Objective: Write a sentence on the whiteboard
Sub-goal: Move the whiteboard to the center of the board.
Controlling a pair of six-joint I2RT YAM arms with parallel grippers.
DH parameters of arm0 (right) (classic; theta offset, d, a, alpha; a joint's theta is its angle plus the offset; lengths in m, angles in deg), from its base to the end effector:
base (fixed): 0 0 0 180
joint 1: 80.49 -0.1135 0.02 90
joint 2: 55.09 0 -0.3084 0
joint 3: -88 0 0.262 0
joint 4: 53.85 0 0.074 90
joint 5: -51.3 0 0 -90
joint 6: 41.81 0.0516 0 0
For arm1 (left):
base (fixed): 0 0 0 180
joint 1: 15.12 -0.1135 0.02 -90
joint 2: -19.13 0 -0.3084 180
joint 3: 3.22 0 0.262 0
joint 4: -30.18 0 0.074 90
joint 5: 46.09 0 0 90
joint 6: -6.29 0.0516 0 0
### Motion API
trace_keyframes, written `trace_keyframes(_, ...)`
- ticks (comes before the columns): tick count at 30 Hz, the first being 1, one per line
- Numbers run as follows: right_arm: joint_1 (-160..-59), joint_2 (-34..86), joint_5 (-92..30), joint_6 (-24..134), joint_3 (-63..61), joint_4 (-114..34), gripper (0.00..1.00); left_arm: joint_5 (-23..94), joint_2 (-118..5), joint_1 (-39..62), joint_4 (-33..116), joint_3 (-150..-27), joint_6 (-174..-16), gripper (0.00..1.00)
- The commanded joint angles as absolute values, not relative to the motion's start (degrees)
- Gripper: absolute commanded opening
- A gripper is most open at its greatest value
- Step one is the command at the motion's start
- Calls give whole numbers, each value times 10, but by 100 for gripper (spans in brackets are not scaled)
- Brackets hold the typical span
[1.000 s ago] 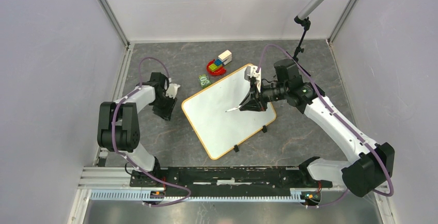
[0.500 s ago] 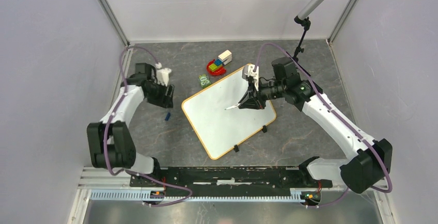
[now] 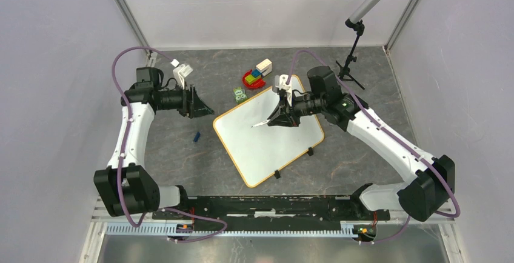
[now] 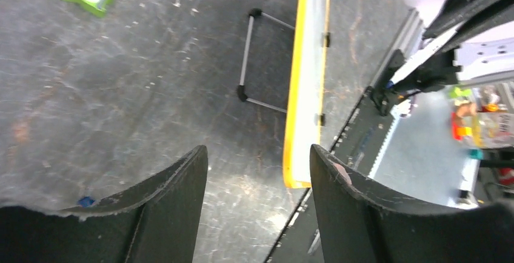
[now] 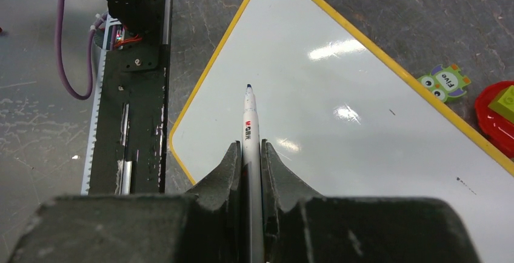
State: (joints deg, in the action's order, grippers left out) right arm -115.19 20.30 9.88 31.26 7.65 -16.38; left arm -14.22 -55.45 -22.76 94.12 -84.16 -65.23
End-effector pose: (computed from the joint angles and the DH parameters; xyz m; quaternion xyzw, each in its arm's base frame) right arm 0.2200 0.1994 0.3765 -0.5261 0.6333 0.4240 0.3774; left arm 0.2562 -0.0098 0.3544 0.2143 0.8228 -0.3993 0.3431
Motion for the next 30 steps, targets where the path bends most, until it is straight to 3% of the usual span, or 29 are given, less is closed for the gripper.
trace_keyframes(1, -1153, 198, 95, 318, 50, -191, 0, -215, -577, -211, 1008, -833, -593, 66)
trace_keyframes(7, -1153, 191, 100, 309, 51, -176, 0, -215, -599, -178, 1022, -840, -575, 53)
trace_keyframes(17, -1153, 184, 108, 291, 47, -149, 0, -177, -666, -103, 1023, -885, -566, 8)
trace_keyframes(20, -1153, 182, 111, 286, 47, -141, 0, -170, -681, -85, 1023, -893, -565, 3)
trace_keyframes(30, -1153, 175, 114, 276, 59, -127, 0, -142, -735, -29, 1023, -930, -557, 3)
